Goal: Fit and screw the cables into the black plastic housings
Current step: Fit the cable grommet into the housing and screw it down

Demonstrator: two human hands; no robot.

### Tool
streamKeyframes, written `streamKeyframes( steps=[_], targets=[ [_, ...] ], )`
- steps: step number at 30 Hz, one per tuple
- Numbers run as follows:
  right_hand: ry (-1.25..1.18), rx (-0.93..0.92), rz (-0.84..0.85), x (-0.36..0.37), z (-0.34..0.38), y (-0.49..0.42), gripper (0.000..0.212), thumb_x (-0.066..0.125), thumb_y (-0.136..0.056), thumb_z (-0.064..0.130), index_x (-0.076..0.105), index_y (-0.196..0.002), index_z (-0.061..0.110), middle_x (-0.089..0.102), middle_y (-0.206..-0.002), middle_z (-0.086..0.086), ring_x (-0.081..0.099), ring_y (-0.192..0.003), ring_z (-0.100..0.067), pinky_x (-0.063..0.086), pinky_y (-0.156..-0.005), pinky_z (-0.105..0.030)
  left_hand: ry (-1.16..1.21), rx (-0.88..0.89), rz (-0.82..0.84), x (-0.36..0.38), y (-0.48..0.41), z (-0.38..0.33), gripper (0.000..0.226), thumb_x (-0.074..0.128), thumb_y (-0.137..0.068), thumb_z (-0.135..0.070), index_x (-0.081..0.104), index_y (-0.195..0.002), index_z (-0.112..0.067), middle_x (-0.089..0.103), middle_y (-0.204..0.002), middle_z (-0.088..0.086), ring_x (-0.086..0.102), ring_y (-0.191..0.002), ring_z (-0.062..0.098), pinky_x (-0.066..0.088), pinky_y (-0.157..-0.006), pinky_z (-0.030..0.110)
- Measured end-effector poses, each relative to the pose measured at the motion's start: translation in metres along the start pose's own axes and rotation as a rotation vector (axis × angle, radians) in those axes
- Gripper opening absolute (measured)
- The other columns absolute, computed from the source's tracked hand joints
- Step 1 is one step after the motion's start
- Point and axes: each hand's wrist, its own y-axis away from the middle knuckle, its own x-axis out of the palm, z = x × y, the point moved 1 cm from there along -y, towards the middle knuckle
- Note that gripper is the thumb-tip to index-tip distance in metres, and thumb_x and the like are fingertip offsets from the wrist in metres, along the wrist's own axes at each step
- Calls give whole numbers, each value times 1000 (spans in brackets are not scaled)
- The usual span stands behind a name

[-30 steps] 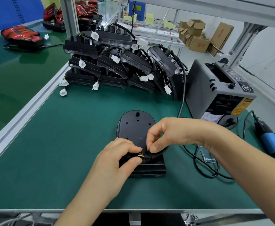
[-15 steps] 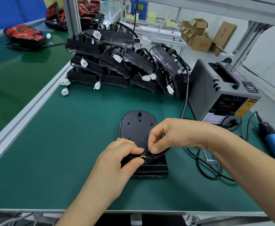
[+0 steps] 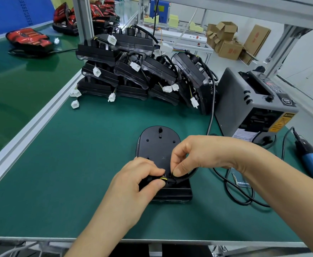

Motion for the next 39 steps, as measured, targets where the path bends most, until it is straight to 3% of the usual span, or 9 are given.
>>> streamKeyframes(
  steps=[8,16,19,22,27,34,39],
  targets=[
    [132,43,19,-3,7,-6,5,74,-78,30,70,-76,27,69,-76,14,61,-78,-1,47,-85,-24,1,-9,3,0,0,2,21,75,-79,-13,70,-86,-32,59,-100,-24,52,-106,-5,31,-85,1],
    [269,73,58,-3,17,-8,14,72,-79,35,63,-70,31,62,-76,15,55,-74,-4,41,-67,-21,-70,1,4,0,-1,0,22,75,-78,-15,68,-83,-35,57,-102,-25,49,-109,-5,30,-85,1],
    [279,66,53,-3,17,-6,12,71,-80,36,63,-73,31,61,-77,16,54,-74,-4,40,-67,-21,-114,10,-19,1,-2,-6,16,80,-69,-35,68,-79,-35,54,-100,-22,48,-103,2,32,-76,4],
    [286,61,38,-2,15,-5,9,70,-80,37,63,-78,31,61,-79,16,54,-77,-3,39,-68,-23,-171,9,-39,11,-5,-13,35,72,-54,-61,61,-75,-35,51,-92,-19,47,-93,1,32,-71,7],
    [242,58,11,0,11,-2,15,71,-80,38,59,-73,30,58,-75,15,52,-75,-4,38,-66,-25,-327,68,-128,28,-9,-18,29,77,-66,-43,60,-80,-24,51,-82,-16,45,-83,4,34,-75,12],
    [233,50,15,-1,11,-4,10,71,-79,36,65,-78,29,61,-79,15,55,-80,-6,42,-75,-26,-264,65,-92,25,-8,-15,18,76,-71,-32,62,-78,-24,50,-82,-16,48,-83,4,36,-69,12],
    [261,39,24,-2,13,-3,9,69,-82,34,63,-78,29,59,-79,15,52,-75,-3,39,-67,-23,-234,104,-81,23,-6,-11,17,77,-73,-26,61,-78,-23,53,-84,-13,50,-83,5,39,-70,16]
  ],
)
